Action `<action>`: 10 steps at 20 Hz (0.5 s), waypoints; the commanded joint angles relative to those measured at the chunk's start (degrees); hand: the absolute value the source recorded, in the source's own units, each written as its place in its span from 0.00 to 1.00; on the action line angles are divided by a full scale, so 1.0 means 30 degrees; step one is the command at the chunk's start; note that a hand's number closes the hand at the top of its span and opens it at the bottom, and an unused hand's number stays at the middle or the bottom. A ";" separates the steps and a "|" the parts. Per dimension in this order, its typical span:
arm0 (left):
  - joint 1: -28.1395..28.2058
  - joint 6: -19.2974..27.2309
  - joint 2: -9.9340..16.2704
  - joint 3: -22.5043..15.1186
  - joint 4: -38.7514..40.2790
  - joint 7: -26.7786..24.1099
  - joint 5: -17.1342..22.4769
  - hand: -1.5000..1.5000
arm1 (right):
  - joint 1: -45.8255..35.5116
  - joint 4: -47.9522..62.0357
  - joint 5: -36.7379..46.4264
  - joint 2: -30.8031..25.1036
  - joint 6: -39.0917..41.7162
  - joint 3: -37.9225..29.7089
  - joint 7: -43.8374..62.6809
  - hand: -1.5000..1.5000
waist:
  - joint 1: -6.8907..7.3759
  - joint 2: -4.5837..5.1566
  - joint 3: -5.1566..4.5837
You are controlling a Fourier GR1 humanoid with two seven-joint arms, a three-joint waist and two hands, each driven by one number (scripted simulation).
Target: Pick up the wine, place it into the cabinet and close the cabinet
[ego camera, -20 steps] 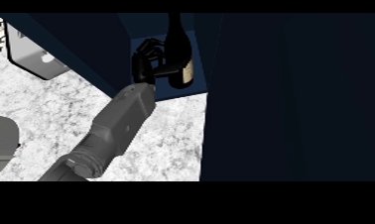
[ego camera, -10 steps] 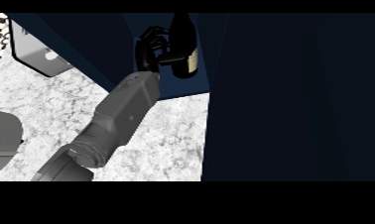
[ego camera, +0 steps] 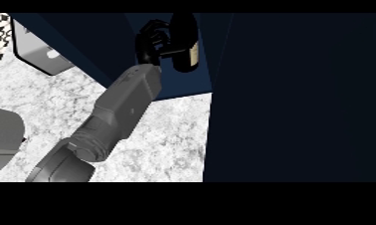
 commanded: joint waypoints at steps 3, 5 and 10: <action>0.0287 0.1203 0.0301 -0.1261 0.1071 -0.0868 -0.1407 1.00 | 0.0094 -0.0286 -0.0446 0.0031 0.0147 0.0122 0.0102 0.00 | 0.0024 0.0119 0.0005; -0.0016 0.2227 0.0968 -0.2260 0.1086 -0.0158 -0.2420 1.00 | 0.0460 -0.0532 -0.0702 -0.0032 0.0281 -0.0147 0.0097 0.00 | -0.0237 0.0122 0.0057; 0.0065 0.3733 0.1615 -0.2775 0.1104 0.0068 -0.2977 1.00 | -0.0142 -0.0572 -0.0322 -0.0022 0.0208 0.0259 0.0152 0.00 | -0.0272 0.0171 -0.0020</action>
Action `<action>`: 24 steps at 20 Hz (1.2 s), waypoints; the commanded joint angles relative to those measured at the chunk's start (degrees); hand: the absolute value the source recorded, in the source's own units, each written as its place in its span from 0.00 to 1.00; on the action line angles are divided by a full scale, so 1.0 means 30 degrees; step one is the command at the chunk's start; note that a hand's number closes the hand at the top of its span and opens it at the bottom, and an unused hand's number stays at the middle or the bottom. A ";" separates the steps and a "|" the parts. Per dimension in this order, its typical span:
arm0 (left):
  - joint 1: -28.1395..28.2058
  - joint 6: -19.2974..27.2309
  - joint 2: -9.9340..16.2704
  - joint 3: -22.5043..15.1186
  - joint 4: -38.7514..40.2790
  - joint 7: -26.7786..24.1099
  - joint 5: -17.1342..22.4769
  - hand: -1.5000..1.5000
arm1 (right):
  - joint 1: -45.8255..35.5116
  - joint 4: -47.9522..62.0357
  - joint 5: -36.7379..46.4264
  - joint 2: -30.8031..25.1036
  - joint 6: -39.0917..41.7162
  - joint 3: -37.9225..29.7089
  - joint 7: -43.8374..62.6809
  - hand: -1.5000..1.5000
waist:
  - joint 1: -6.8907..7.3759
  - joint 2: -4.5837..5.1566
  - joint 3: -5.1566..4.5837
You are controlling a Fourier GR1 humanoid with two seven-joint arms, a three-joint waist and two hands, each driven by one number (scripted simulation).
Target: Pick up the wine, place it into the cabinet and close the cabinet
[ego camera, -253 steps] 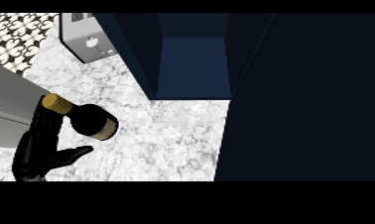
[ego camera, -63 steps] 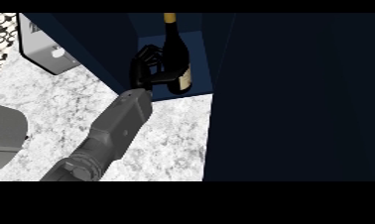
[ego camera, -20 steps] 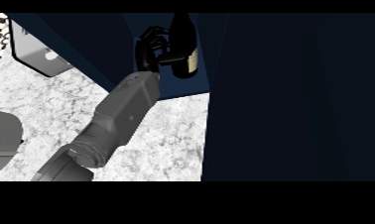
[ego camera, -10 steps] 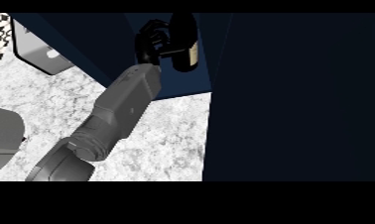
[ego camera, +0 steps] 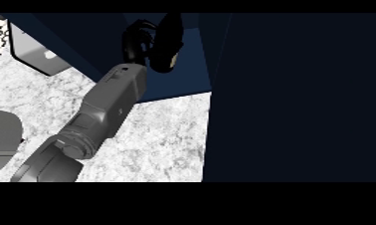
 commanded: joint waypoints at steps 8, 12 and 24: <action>0.1129 0.1954 0.1385 -0.1145 0.0108 0.0989 -0.1265 1.00 | 0.0025 -0.0731 -0.0259 -0.0092 0.0130 0.0031 0.0127 0.00 | -0.0192 0.0142 -0.0048; 0.1626 0.1251 0.0866 -0.1721 0.0099 0.1081 -0.1881 0.00 | -0.0294 -0.0267 -0.0463 0.0060 0.0135 -0.0004 -0.0063 0.00 | -0.0149 0.0281 -0.0067; 0.0801 0.0283 0.1863 -0.1411 0.0094 0.2282 -0.1619 0.00 | -0.0066 -0.0457 -0.0253 0.0365 0.0025 0.0378 -0.0098 0.00 | -0.0212 0.0255 -0.0068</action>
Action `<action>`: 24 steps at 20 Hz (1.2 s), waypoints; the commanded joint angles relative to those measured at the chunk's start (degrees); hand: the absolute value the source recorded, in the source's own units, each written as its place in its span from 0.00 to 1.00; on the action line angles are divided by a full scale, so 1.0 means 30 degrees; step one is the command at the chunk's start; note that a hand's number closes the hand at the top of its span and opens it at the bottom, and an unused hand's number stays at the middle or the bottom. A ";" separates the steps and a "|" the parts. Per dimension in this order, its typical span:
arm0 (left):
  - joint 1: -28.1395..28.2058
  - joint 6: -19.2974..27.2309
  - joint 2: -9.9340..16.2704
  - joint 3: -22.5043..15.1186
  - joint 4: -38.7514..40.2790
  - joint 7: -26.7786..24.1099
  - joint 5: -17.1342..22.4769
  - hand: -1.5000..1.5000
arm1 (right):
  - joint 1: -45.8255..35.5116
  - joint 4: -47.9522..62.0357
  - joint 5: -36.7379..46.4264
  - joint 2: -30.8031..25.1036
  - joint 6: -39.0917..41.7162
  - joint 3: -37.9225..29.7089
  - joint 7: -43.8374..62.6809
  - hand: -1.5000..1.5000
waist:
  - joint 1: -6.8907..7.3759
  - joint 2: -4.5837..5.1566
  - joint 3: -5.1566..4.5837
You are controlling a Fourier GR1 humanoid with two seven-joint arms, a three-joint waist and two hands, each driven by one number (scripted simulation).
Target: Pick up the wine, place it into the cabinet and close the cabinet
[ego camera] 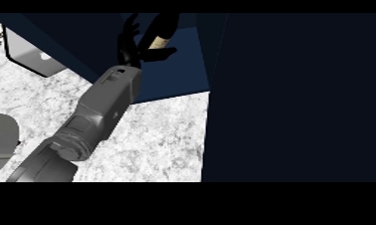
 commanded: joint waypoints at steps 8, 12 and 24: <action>0.0626 -0.3425 0.2041 -0.1114 0.0259 -0.0925 -0.1178 0.00 | 0.0275 -0.1066 -0.0067 -0.0030 -0.0191 0.0154 0.0468 0.00 | 0.0585 -0.0337 -0.0039; 0.0310 -0.5720 0.1181 -0.1096 -0.0781 -0.1614 -0.1153 0.00 | 0.0049 -0.0169 -0.0009 -0.0023 -0.0182 0.0190 0.0274 0.00 | 0.1151 -0.0426 -0.0035; 0.0456 -1.2573 0.0207 0.1327 -0.3701 -0.3493 0.0927 0.00 | 0.0120 -0.1417 0.0619 -0.0897 -0.1499 -0.0379 0.2078 0.00 | 0.2777 -0.1257 0.0024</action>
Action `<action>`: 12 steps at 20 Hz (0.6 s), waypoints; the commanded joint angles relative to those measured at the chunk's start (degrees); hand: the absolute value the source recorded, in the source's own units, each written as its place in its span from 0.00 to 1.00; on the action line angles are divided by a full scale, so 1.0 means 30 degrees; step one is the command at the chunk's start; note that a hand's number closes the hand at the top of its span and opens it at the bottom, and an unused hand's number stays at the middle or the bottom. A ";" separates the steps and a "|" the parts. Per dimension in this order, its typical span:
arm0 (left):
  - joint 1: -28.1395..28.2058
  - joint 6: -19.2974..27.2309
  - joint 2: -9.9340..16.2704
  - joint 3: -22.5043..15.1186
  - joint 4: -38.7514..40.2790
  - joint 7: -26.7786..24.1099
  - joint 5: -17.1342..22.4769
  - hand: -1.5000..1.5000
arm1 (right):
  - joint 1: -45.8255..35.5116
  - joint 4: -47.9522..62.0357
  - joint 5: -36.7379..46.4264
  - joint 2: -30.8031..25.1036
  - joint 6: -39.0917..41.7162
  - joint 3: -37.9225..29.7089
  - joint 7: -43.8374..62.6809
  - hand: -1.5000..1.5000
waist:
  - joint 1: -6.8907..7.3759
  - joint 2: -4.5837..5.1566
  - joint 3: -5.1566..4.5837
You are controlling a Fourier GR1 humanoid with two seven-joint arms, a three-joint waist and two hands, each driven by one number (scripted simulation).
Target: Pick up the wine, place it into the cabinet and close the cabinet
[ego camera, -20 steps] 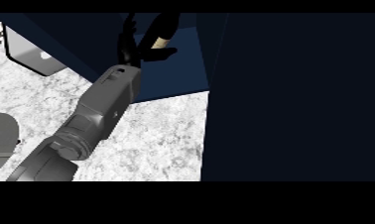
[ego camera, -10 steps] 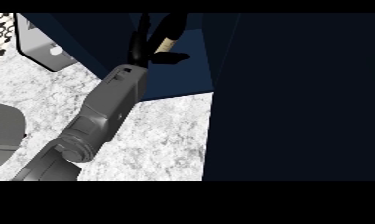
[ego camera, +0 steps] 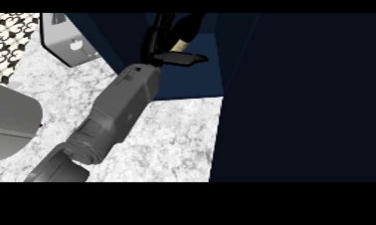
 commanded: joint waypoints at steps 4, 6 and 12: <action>0.0729 -0.2318 0.0971 -0.0109 -0.1923 0.1189 -0.0313 0.00 | -0.0106 -0.1118 0.1135 -0.0343 -0.1110 0.0563 0.1425 0.00 | 0.1351 -0.0627 0.0122; 0.0695 -0.1349 0.0666 -0.0183 -0.2623 0.1366 -0.0567 0.00 | 0.0479 -0.1409 0.0672 -0.0413 -0.0929 -0.0046 0.0869 0.00 | 0.1312 -0.0600 0.0137; 0.2346 0.0813 -0.0501 -0.1499 -0.7969 0.3587 -0.1080 0.00 | 0.1352 -0.1998 0.0137 -0.0798 -0.0817 -0.0314 0.1178 0.00 | 0.1647 -0.0767 0.0150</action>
